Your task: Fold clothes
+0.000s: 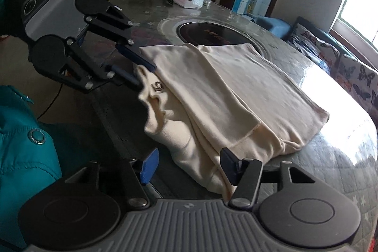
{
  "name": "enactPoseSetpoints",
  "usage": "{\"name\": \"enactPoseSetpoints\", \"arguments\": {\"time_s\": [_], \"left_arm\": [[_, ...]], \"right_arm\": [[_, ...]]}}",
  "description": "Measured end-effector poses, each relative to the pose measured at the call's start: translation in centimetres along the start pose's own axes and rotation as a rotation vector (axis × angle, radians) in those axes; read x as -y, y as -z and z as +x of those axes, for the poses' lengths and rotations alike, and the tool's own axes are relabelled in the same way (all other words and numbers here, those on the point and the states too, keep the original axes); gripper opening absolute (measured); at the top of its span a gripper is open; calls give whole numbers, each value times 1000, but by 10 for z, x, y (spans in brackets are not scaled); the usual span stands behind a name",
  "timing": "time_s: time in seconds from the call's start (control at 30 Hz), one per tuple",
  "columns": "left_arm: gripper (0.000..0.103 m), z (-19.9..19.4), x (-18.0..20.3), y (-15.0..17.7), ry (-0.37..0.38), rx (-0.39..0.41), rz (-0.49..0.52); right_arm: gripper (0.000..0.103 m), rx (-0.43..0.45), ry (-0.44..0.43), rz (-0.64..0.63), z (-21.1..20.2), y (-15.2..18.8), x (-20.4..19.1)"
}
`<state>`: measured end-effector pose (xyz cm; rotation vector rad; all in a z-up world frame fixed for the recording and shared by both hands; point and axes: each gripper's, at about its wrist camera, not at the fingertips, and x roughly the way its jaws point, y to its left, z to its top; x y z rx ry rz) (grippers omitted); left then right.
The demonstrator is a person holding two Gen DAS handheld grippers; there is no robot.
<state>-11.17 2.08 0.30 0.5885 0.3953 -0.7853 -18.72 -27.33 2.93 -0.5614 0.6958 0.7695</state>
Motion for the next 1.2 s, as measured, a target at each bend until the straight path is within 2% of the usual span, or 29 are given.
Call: {"name": "enactPoseSetpoints", "arguments": {"time_s": [0.23, 0.37, 0.47, 0.5, 0.53, 0.6, 0.77, 0.83, 0.9, 1.1, 1.13, 1.2], "left_arm": [[9, 8, -27, -17, -18, 32, -121], [9, 14, -39, -24, -16, 41, -159], [9, 15, -41, -23, -13, 39, -168], [10, 14, -41, -21, -9, 39, -163], [13, 12, -41, -19, -10, 37, -158], [13, 8, -39, -14, -9, 32, -149], [26, 1, -32, -1, -37, 15, -111], [39, 0, -27, 5, -51, 7, -77], [41, 0, -23, 10, -61, -1, -43], [38, 10, -16, 22, -109, -25, 57], [28, 12, -17, 23, -115, -32, 60], [14, 13, -22, 25, -119, -34, 42]], "right_arm": [[64, 34, 19, -43, 9, -5, -3], [62, 71, 40, -53, 15, -10, -1], [46, 53, 20, 5, 27, -14, 9], [33, 46, 8, 35, 30, -14, 14], [24, 45, 2, 66, 31, -14, 19], [17, 46, -3, 128, 31, -15, 28], [13, 82, -12, 194, 24, -19, 39], [13, 90, -7, 200, 22, -20, 40], [12, 97, 1, 205, 21, -21, 40], [10, 119, 22, 220, 16, -24, 41], [10, 122, 25, 223, 16, -24, 42], [10, 130, 32, 228, 14, -25, 42]]}}
